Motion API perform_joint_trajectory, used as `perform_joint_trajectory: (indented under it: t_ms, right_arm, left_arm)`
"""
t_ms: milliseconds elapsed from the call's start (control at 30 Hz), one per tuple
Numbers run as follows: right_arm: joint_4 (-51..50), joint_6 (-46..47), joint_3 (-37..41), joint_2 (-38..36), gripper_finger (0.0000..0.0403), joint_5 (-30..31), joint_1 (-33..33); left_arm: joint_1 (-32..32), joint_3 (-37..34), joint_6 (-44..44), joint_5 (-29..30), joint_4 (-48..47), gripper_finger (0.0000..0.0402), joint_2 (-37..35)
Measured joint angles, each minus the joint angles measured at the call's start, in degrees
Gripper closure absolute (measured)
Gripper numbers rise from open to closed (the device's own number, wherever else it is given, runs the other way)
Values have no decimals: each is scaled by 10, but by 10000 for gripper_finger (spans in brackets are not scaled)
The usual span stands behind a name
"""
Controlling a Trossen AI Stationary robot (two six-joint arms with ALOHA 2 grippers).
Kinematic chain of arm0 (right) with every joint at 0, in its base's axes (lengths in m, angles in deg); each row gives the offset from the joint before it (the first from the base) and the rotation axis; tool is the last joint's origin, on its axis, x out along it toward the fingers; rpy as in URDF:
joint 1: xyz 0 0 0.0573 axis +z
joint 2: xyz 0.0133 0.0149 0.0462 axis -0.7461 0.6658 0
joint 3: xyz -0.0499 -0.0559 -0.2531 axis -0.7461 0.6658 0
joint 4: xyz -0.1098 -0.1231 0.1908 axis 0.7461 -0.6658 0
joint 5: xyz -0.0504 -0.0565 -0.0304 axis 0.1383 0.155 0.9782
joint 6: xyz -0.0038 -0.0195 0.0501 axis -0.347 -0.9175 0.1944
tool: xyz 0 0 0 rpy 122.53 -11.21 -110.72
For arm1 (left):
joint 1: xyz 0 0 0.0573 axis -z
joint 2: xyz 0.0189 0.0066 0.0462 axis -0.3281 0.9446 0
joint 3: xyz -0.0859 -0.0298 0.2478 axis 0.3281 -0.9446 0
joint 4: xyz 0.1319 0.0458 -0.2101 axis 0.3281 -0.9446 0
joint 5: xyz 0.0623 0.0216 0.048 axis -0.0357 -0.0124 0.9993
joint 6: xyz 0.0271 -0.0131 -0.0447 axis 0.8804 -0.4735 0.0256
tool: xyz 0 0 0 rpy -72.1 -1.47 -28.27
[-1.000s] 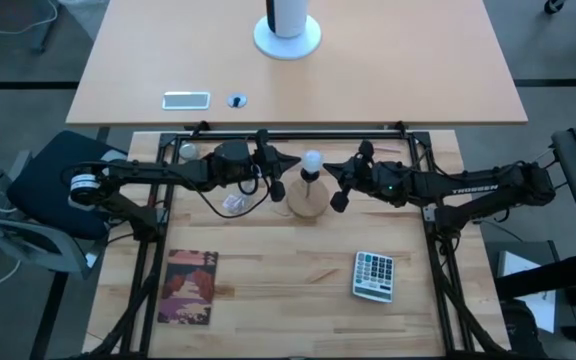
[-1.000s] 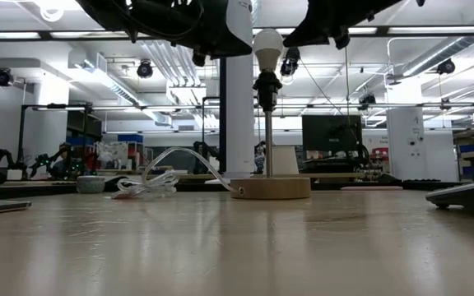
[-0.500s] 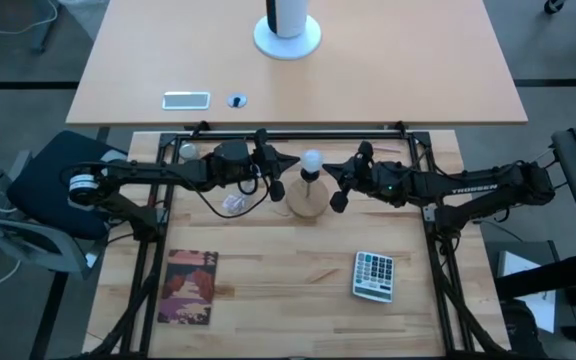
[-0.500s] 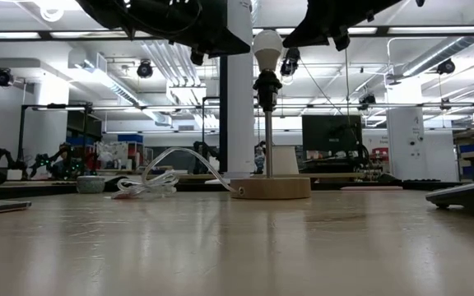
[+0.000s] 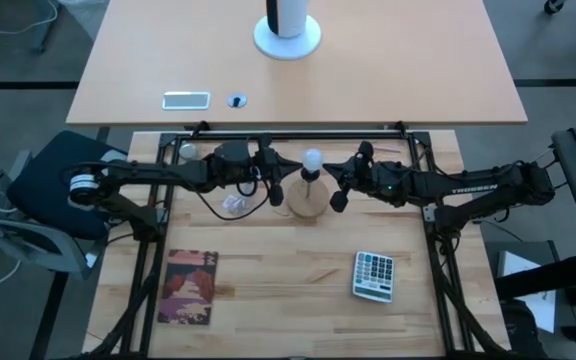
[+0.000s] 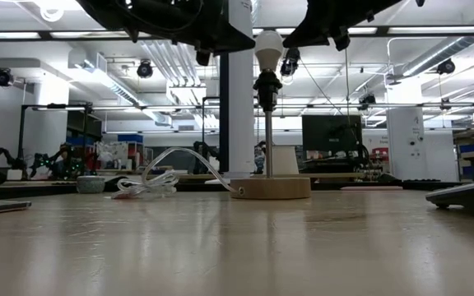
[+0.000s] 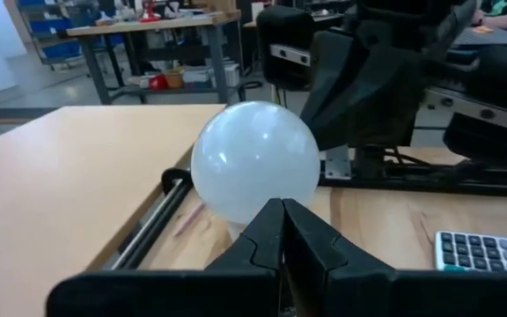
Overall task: Screw lightbulb
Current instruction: Insert the lightbulb into the lamp
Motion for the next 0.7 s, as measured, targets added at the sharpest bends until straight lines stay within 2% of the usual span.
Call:
perform_joint_trajectory:
  t_ms: [233, 600, 700]
  right_arm:
    - [1, -3, 0, 0, 403, -15, 5]
    - [-30, 16, 0, -19, 403, -11, 17]
    - [-47, 20, 0, -24, 403, 20, 16]
  left_arm:
    - [0, 0, 0, 21, 9, 401, 6]
    - [0, 0, 0, 22, 3, 401, 6]
    - [0, 0, 0, 22, 2, 401, 6]
